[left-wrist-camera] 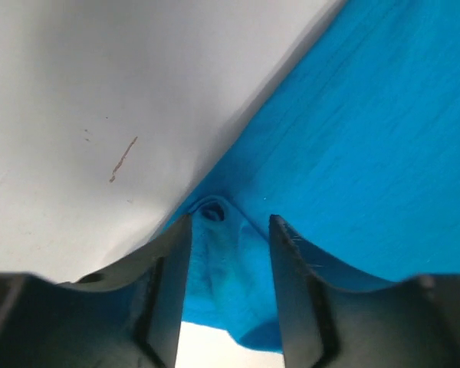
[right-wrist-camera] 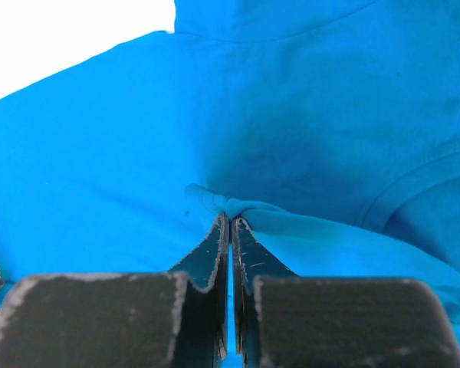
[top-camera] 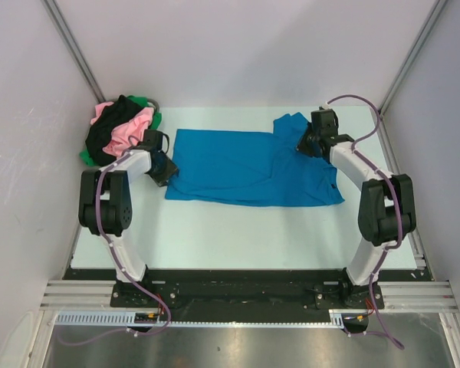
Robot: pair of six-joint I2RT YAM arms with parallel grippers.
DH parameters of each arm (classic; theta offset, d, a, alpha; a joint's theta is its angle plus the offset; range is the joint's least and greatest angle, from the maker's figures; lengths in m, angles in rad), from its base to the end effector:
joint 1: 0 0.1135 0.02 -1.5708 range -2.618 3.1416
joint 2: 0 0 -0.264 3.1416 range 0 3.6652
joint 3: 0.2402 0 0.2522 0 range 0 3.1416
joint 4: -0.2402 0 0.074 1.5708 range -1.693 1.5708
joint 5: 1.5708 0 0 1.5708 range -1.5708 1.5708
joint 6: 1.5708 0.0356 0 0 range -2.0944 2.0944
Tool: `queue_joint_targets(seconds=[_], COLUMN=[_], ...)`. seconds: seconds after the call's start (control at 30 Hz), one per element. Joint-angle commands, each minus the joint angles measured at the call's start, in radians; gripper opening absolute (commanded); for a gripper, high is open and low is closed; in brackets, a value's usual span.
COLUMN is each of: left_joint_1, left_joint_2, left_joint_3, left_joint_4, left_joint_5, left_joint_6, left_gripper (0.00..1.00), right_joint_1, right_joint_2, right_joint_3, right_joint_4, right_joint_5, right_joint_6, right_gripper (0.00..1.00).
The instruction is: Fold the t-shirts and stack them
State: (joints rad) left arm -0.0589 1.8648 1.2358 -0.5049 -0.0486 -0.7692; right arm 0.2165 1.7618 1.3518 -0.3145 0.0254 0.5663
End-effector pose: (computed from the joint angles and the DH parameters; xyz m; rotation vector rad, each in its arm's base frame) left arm 0.3757 -0.0204 0.1713 -0.9584 2.5420 -0.1822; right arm 0.3916 0.0852 0.2574 0.4175 2.2860 0.3719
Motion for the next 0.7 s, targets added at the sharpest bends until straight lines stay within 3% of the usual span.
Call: queue_joint_targets(seconds=[0.0,0.03,0.07,0.1,0.13,0.17,0.2,0.43,0.57,0.67], left_joint_1=[0.013,0.013,0.013,0.013,0.013,0.013,0.013,-0.001,-0.016,-0.016], left_joint_2=[0.010,0.010,0.008,-0.001,-0.012,-0.024,-0.065,-0.370,-0.605,-0.740], left_joint_3=[0.044,0.045,0.045,0.036,0.027,0.015,-0.019,-0.294,-0.476,-0.640], left_joint_4=[0.022,0.019,0.014,0.005,0.005,0.003,0.006,0.049,0.066,0.135], left_joint_5=[-0.011,-0.011,-0.014,-0.017,-0.019,-0.026,-0.031,-0.007,0.010,0.097], left_joint_6=[-0.025,-0.027,-0.028,-0.034,-0.038,-0.044,-0.056,-0.097,-0.131,-0.180], left_gripper=[0.65,0.71,0.77,0.84,0.86,0.88,0.89,0.91,0.90,0.90], right_joint_1=[-0.016,-0.017,-0.020,-0.023,-0.025,-0.026,-0.026,-0.008,0.029,0.061], right_joint_2=[0.063,0.076,0.100,0.110,0.113,0.110,0.097,-0.200,-0.404,-0.557], right_joint_3=[0.067,0.072,0.079,0.087,0.090,0.092,0.090,-0.066,-0.250,-0.357], right_joint_4=[0.097,0.106,0.110,0.111,0.118,0.118,0.117,0.072,-0.024,-0.046], right_joint_5=[-0.002,-0.005,-0.008,-0.008,-0.010,-0.004,0.011,0.120,0.201,0.183], right_joint_6=[-0.008,-0.011,-0.013,-0.011,-0.013,-0.013,-0.011,-0.002,0.023,0.061], right_gripper=[0.00,0.00,0.15,0.35,0.67,0.87,0.99,1.00,1.00,1.00])
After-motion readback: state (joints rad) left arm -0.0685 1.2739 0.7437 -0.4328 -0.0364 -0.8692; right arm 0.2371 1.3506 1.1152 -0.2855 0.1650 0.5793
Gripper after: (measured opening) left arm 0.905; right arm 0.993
